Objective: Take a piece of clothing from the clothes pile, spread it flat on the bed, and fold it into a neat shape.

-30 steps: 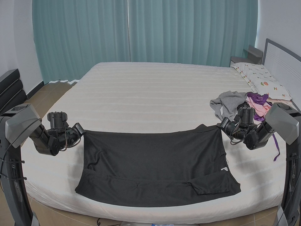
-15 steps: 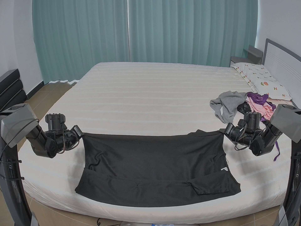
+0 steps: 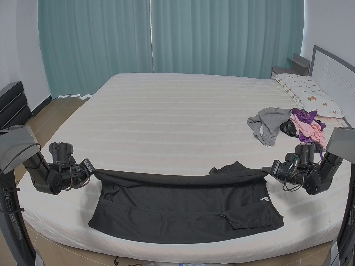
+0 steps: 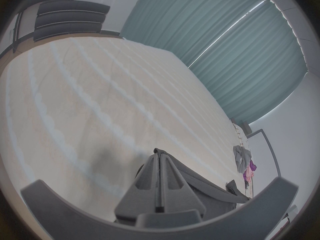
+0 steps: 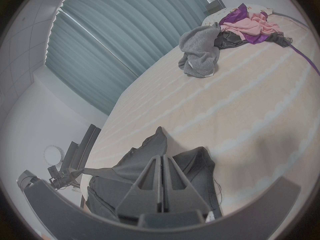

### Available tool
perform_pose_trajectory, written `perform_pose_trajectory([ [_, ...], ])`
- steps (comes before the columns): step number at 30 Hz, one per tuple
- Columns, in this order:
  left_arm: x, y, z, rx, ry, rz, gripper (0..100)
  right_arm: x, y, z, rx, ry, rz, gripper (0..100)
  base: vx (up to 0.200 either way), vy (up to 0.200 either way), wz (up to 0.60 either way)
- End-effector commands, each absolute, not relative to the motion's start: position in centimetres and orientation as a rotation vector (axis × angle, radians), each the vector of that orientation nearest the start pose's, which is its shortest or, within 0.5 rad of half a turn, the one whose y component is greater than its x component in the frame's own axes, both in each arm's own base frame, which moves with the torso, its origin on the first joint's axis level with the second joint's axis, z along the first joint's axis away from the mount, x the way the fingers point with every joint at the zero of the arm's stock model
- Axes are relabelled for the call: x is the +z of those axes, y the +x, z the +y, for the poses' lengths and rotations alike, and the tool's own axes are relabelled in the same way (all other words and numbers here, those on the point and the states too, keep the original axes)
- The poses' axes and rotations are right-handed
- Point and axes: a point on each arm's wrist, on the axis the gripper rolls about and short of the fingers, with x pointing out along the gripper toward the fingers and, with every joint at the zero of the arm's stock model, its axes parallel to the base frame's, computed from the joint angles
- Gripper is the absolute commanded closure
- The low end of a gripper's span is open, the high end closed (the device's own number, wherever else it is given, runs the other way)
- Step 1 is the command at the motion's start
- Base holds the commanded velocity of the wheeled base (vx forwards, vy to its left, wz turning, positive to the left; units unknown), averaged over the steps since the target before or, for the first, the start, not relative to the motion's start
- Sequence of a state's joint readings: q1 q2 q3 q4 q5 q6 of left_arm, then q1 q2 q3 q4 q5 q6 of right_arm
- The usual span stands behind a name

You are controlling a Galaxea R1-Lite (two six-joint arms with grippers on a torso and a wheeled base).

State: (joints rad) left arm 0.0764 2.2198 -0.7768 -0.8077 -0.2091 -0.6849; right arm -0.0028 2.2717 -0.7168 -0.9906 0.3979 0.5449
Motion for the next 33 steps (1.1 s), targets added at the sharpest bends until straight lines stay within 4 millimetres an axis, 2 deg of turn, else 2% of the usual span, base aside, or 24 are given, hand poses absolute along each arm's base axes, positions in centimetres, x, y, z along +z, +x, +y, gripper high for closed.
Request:
perform_pose_trajectory([
  [1,1.2,34.4,2.2,0.086,-0.760,0.697,100,-0.2,34.1,0.3,0.215,0.634,0.669,100,0.000,0.000,0.00],
  [7,1.0,33.0,2.0,0.064,-0.762,0.743,100,-1.3,32.9,-0.3,0.205,0.640,0.710,100,0.000,0.000,0.00],
  [10,0.3,31.9,1.9,0.054,-0.720,0.786,100,-2.4,32.0,-0.6,0.209,0.630,0.738,100,0.000,0.000,0.00],
  [16,-0.5,31.1,1.9,0.053,-0.706,0.827,100,-4.1,31.0,-0.6,0.208,0.601,0.795,100,0.000,0.000,0.00],
  [25,-1.5,30.5,1.8,0.054,-0.681,0.872,100,-5.3,30.7,-0.5,0.212,0.581,0.814,100,0.000,0.000,0.00],
  [26,-1.6,30.3,1.8,0.053,-0.676,0.879,100,-5.3,30.6,-0.5,0.213,0.581,0.817,0,0.000,0.000,0.00],
  [27,-1.6,30.2,1.7,0.050,-0.671,0.882,0,-5.4,30.7,-0.5,0.212,0.582,0.819,0,0.000,0.000,0.00],
  [30,-1.6,30.0,1.6,0.049,-0.668,0.887,0,-5.2,30.8,-0.5,0.214,0.585,0.809,0,0.000,0.000,0.00],
  [33,-1.4,30.1,1.7,0.048,-0.670,0.879,0,-4.1,31.2,-0.7,0.216,0.598,0.770,0,0.000,0.000,0.00],
])
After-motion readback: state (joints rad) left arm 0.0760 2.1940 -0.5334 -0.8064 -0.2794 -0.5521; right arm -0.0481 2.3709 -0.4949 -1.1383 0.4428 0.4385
